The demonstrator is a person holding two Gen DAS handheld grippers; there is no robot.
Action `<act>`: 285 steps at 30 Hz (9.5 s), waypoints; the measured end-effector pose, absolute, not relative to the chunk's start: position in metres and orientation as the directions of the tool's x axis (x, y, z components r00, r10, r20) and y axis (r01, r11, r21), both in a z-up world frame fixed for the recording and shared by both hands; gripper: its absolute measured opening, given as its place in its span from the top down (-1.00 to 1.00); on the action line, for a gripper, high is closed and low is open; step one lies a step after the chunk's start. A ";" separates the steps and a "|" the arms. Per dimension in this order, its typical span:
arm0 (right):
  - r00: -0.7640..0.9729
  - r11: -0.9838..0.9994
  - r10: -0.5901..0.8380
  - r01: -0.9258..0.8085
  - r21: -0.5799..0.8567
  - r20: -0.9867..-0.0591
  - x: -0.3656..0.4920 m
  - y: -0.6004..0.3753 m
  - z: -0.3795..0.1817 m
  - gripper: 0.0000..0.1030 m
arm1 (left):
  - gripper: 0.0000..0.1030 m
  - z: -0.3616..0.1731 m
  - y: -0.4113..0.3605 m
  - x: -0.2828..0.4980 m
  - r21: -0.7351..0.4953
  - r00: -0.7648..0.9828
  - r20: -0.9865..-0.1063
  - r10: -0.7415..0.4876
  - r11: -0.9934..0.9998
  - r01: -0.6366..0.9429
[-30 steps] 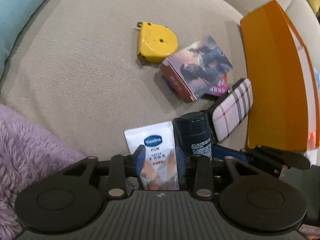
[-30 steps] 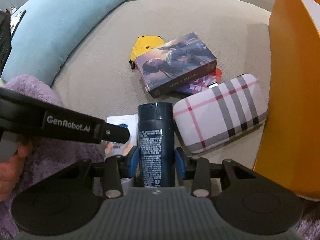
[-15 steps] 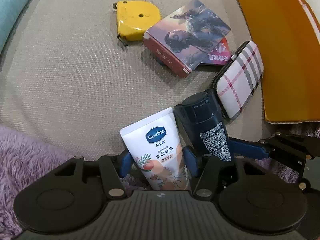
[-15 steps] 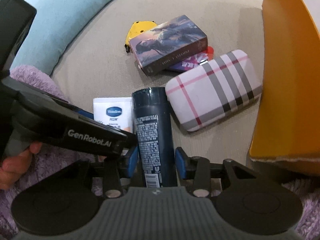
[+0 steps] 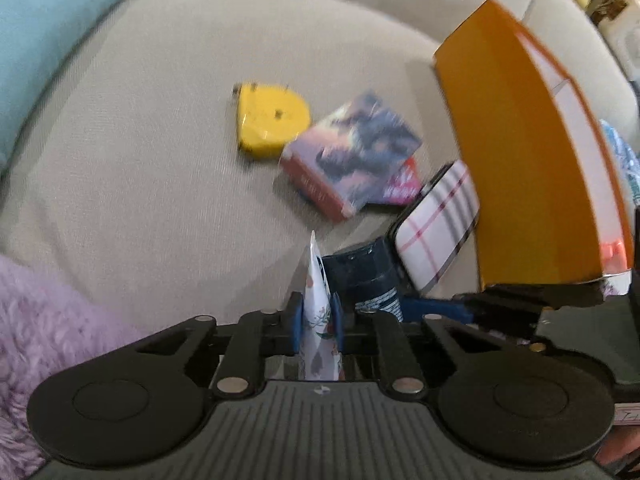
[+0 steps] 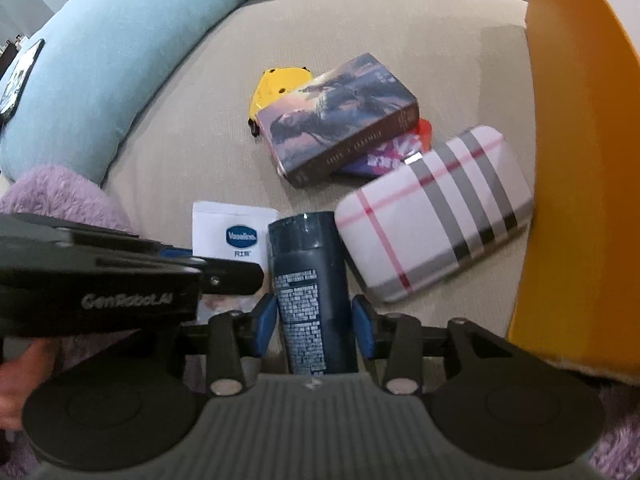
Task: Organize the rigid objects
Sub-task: 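Carry the Vaseline tube and spray can over into the orange box, then open the right tool to drop the spray can while the left tool releases the tube, then withdraw both tools from the box back toward the remaining items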
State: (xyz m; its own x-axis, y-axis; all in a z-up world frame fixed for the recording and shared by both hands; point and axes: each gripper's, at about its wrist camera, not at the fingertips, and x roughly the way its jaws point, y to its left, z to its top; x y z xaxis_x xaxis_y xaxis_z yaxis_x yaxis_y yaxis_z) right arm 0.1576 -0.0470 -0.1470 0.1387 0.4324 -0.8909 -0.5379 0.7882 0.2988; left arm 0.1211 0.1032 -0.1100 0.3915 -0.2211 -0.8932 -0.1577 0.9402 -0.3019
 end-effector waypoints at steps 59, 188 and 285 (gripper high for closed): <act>0.664 0.914 0.387 -0.371 0.167 -0.640 0.176 -0.205 0.033 0.34 | 0.67 0.047 -0.032 0.200 -0.337 0.620 -0.635 -0.461 0.887 0.315; 0.254 0.866 0.430 -0.385 0.317 -0.866 0.300 -0.173 -0.121 0.50 | 0.33 -0.042 0.009 0.247 -0.366 0.561 -0.770 -0.306 0.930 0.004; 0.584 0.892 0.334 -0.450 0.048 -0.740 0.186 -0.080 -0.044 -0.59 | 0.36 -0.051 0.101 0.169 -0.266 0.582 -0.789 -0.198 0.963 -0.033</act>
State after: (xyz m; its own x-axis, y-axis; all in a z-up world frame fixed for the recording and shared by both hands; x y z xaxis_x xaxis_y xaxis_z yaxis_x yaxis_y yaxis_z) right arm 0.1858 -0.0804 -0.0441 0.5835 0.3342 -0.7401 -0.4497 0.8919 0.0481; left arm 0.1687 0.1010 -0.0512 0.5820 -0.1979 -0.7888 -0.0332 0.9633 -0.2662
